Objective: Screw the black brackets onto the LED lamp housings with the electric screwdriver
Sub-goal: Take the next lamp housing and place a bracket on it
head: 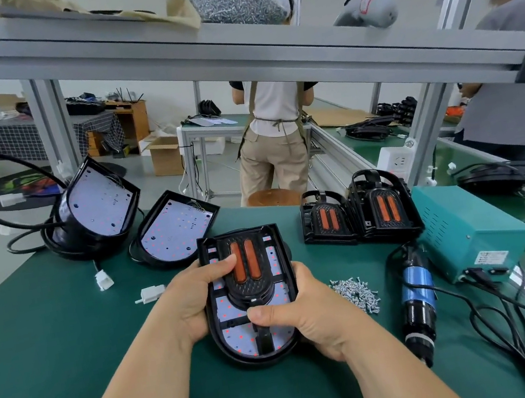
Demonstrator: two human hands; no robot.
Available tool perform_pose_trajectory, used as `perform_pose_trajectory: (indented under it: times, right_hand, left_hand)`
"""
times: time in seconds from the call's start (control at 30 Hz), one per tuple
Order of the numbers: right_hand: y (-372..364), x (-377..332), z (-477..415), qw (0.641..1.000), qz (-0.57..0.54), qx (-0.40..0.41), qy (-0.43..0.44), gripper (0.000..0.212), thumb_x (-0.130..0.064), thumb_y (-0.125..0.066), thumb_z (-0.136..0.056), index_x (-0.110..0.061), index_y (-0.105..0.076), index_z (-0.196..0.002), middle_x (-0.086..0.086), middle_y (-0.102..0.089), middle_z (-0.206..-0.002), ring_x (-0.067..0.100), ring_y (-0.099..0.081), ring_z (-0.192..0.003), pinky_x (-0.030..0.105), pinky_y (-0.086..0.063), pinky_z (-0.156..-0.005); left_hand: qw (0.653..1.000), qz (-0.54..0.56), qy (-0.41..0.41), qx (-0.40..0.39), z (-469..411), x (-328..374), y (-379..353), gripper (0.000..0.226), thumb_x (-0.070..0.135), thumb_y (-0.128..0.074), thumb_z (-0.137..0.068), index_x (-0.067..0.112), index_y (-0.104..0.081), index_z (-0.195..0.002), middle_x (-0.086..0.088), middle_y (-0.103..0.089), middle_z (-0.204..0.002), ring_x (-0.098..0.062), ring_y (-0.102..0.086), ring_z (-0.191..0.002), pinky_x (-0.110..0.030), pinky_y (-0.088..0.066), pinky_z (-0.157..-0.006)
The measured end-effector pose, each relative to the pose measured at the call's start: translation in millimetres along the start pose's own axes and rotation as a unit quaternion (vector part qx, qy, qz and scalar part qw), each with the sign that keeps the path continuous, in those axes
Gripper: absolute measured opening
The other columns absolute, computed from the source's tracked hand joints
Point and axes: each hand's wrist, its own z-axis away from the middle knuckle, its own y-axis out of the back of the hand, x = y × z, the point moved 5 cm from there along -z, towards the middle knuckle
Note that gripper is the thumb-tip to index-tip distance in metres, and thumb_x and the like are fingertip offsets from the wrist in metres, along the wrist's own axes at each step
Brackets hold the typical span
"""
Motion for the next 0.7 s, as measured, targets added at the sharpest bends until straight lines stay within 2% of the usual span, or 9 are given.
perform_pose_trajectory:
  times: [0.17,0.23,0.4,0.5,0.53,0.6,0.63,0.67,0.7]
  right_hand:
    - [-0.2,2.9,-0.1,1.000,0.006,0.000,-0.012,0.080,-0.010,-0.087,-0.056,-0.011,-0.046,-0.125,0.007,-0.073,-0.114,0.021,-0.071,-0.104,0.039,-0.057,-0.091]
    - [0.2,3.2,0.1,1.000,0.007,-0.004,-0.011,0.080,-0.009,-0.087,-0.056,-0.012,-0.046,-0.125,0.005,-0.073,-0.114,0.020,-0.071,-0.103,0.037,-0.057,-0.091]
    - [0.8,2.8,1.3,0.999,0.030,-0.004,-0.017,0.079,-0.012,-0.087,-0.055,-0.013,-0.046,-0.123,0.004,-0.073,-0.113,0.019,-0.071,-0.104,0.039,-0.056,-0.095]
    - [-0.2,-3.8,4.5,0.994,0.105,-0.007,-0.019,0.072,-0.027,-0.090,-0.057,-0.021,-0.057,-0.121,-0.002,-0.074,-0.112,0.016,-0.070,-0.105,0.038,-0.054,-0.098]
    - [0.3,-8.8,6.8,0.986,0.168,-0.015,-0.014,0.056,-0.036,-0.090,-0.062,-0.030,-0.066,-0.112,-0.010,-0.075,-0.104,0.010,-0.071,-0.099,0.032,-0.054,-0.095]
    - [6.5,-23.4,12.7,0.958,0.286,0.012,-0.013,0.014,-0.054,-0.082,-0.072,-0.045,-0.071,-0.070,-0.024,-0.068,-0.066,-0.002,-0.064,-0.066,0.017,-0.052,-0.071]
    - [14.5,-30.1,14.1,0.948,0.315,0.043,-0.010,0.033,-0.061,-0.077,-0.073,-0.038,-0.066,-0.053,-0.020,-0.059,-0.049,0.002,-0.057,-0.052,0.019,-0.049,-0.060]
    - [24.0,-38.8,18.5,0.940,0.332,0.084,-0.009,0.050,-0.067,-0.073,-0.074,-0.026,-0.061,-0.046,-0.013,-0.054,-0.044,0.010,-0.055,-0.047,0.024,-0.050,-0.057]
    - [33.7,-46.0,22.9,0.935,0.331,0.124,-0.018,0.059,-0.070,-0.069,-0.074,-0.018,-0.060,-0.047,-0.007,-0.059,-0.046,0.016,-0.059,-0.047,0.034,-0.056,-0.063]
  left_hand:
    - [0.999,-0.012,0.031,-0.003,4.4,-1.2,-0.7,0.043,0.006,-0.062,-0.088,-0.005,-0.058,-0.130,-0.031,-0.066,-0.118,-0.038,-0.068,-0.094,-0.049,-0.062,-0.067]
    - [0.999,-0.011,0.034,-0.009,5.9,-1.6,0.1,0.048,0.006,-0.063,-0.086,-0.003,-0.055,-0.133,-0.031,-0.065,-0.121,-0.039,-0.067,-0.097,-0.049,-0.062,-0.067]
    - [0.998,-0.025,0.047,-0.031,9.3,-6.1,0.2,0.065,0.008,-0.067,-0.071,-0.004,-0.054,-0.133,-0.031,-0.064,-0.121,-0.036,-0.071,-0.084,-0.047,-0.061,-0.062]
    - [0.998,-0.028,0.037,-0.036,5.8,-4.4,2.2,0.065,0.006,-0.068,-0.070,-0.002,-0.055,-0.133,-0.029,-0.067,-0.117,-0.035,-0.072,-0.081,-0.047,-0.061,-0.063]
    - [0.998,-0.027,0.030,-0.039,4.2,-3.5,2.7,0.064,0.005,-0.069,-0.069,0.000,-0.056,-0.132,-0.026,-0.070,-0.112,-0.034,-0.073,-0.079,-0.047,-0.061,-0.064]
    - [0.999,-0.031,0.014,-0.041,2.7,-2.2,1.4,0.062,0.001,-0.069,-0.067,0.008,-0.057,-0.127,-0.020,-0.073,-0.100,-0.032,-0.073,-0.076,-0.045,-0.060,-0.062]
    - [0.998,-0.037,0.010,-0.041,2.6,-2.5,-0.8,0.060,-0.001,-0.069,-0.066,0.011,-0.057,-0.124,-0.018,-0.074,-0.097,-0.031,-0.074,-0.074,-0.044,-0.060,-0.061]
    - [0.998,-0.044,0.011,-0.043,2.9,-3.6,-3.9,0.058,-0.003,-0.069,-0.067,0.012,-0.057,-0.122,-0.018,-0.074,-0.096,-0.032,-0.074,-0.074,-0.043,-0.060,-0.060]
    - [0.998,-0.050,0.015,-0.046,3.3,-5.6,-7.7,0.054,-0.005,-0.068,-0.071,0.013,-0.057,-0.121,-0.018,-0.074,-0.095,-0.032,-0.074,-0.074,-0.044,-0.060,-0.060]
